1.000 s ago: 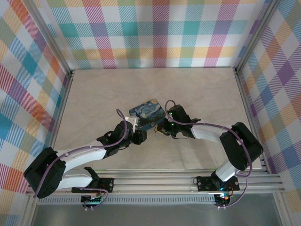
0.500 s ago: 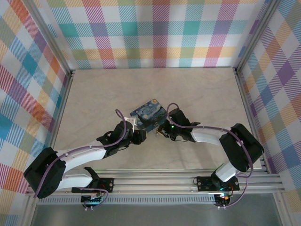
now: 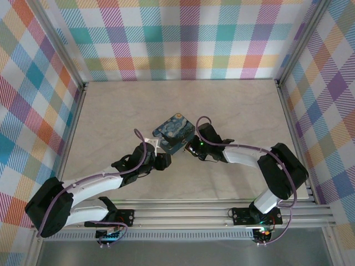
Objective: Unlock the padlock with the key
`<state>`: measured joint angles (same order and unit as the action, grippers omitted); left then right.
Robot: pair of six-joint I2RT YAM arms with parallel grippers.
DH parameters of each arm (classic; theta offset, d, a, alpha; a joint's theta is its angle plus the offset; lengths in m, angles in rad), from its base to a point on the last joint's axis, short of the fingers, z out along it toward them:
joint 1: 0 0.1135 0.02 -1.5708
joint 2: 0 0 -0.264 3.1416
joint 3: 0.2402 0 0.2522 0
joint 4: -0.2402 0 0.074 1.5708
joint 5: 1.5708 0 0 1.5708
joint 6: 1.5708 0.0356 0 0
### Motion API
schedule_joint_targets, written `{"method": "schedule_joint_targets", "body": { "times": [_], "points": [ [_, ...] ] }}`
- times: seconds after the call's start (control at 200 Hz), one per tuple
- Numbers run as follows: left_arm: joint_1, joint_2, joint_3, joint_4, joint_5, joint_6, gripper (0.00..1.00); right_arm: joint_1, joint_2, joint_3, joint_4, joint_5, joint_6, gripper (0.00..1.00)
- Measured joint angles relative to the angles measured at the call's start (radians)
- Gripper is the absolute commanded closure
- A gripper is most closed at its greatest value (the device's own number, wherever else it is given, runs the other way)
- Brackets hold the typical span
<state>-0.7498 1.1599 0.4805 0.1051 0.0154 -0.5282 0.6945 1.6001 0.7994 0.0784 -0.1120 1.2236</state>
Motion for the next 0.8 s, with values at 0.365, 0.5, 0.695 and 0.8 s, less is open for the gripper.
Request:
{"method": "schedule_joint_targets", "body": {
  "times": [0.365,0.5,0.695,0.8],
  "points": [
    [0.016,-0.032,0.003,-0.078,-0.003,0.001,0.57,0.001,0.08,0.084,-0.037,0.03,0.0,1.0],
    [0.029,-0.037,0.018,-0.112,-0.004,0.002,0.56,0.001,0.081,0.098,-0.05,0.06,0.003,1.0],
    [0.05,-0.045,0.058,-0.145,-0.009,0.009,0.54,0.001,0.115,0.189,-0.084,0.115,-0.016,1.0],
    [0.055,-0.047,0.068,-0.16,-0.009,0.01,0.52,0.001,0.131,0.203,-0.082,0.135,-0.02,1.0]
  ]
}}
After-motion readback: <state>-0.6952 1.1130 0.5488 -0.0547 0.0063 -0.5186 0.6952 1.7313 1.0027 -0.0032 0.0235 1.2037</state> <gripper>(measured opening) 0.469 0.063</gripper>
